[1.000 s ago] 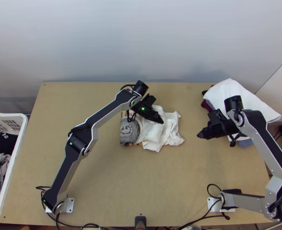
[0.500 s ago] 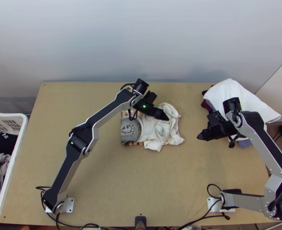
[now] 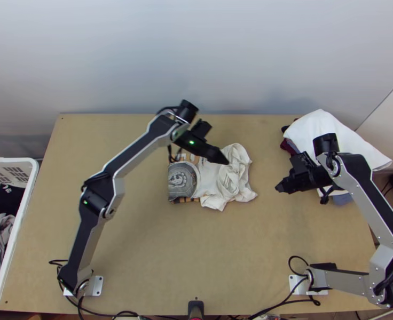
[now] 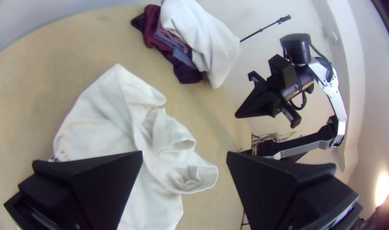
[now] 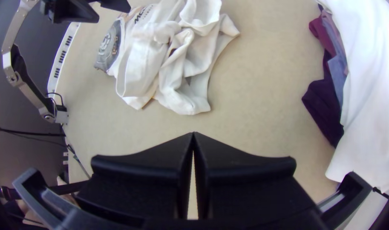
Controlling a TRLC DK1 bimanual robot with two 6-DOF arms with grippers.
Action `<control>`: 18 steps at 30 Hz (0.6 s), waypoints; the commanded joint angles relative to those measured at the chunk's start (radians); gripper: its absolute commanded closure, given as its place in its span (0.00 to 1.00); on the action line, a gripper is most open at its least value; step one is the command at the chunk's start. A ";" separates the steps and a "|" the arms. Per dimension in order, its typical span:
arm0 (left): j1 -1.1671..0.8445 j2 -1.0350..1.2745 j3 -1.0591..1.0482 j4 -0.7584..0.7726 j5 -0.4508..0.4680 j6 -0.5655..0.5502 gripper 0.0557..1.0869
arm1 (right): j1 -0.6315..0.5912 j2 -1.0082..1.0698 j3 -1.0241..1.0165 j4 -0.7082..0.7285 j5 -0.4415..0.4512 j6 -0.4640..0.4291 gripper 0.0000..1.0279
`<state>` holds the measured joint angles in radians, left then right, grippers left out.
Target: Fold the t-shirt
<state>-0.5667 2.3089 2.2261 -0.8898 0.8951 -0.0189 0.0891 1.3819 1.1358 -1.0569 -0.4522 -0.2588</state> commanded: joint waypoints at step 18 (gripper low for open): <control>0.136 -0.111 -0.329 -0.084 -0.430 0.180 0.92 | 0.264 0.293 0.338 0.067 -0.005 0.001 0.97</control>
<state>-0.4381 2.2036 1.9717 -1.0012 0.5095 0.1585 0.3042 1.5379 1.3117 -1.0092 -0.4530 -0.2615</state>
